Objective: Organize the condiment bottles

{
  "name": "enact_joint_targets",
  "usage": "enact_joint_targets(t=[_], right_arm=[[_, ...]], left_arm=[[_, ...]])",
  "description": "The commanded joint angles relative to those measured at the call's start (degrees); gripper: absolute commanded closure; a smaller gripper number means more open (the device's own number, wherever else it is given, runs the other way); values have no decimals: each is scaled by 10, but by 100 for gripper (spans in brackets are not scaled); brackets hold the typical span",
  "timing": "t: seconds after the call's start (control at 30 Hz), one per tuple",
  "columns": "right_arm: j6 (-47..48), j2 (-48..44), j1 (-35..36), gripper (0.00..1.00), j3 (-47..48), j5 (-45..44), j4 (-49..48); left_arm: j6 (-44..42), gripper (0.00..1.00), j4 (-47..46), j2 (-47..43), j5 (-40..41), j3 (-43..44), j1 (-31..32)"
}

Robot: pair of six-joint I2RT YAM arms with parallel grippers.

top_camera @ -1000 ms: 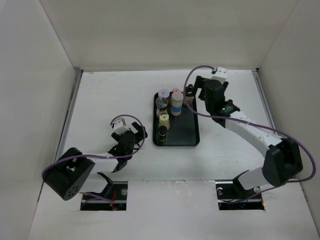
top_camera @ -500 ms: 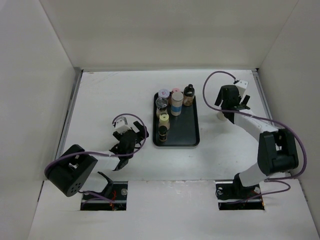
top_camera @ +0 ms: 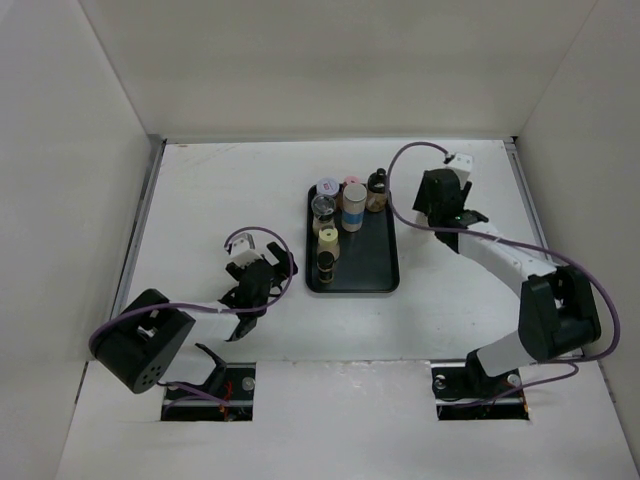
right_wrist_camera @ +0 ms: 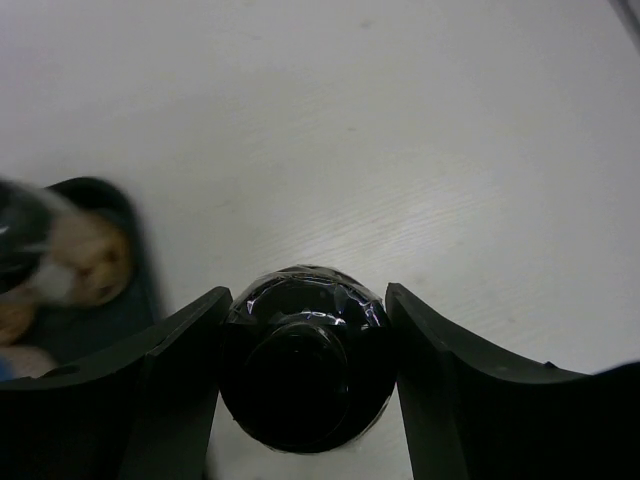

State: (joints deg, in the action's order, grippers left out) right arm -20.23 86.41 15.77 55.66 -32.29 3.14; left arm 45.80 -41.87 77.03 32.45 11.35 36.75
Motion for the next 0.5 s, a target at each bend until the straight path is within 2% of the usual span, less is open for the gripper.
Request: enact_joint_targets(t=[0.0, 0.13, 0.47], right_arm=[[1, -46, 71, 55, 35, 16, -53], [-11, -13, 121, 54, 63, 24, -54], [-7, 86, 156, 52, 118, 31, -72]], left_arm=[[-2, 0, -23, -20, -5, 17, -2], [-5, 0, -22, -24, -5, 17, -5], [-10, 0, 27, -70, -14, 14, -70]])
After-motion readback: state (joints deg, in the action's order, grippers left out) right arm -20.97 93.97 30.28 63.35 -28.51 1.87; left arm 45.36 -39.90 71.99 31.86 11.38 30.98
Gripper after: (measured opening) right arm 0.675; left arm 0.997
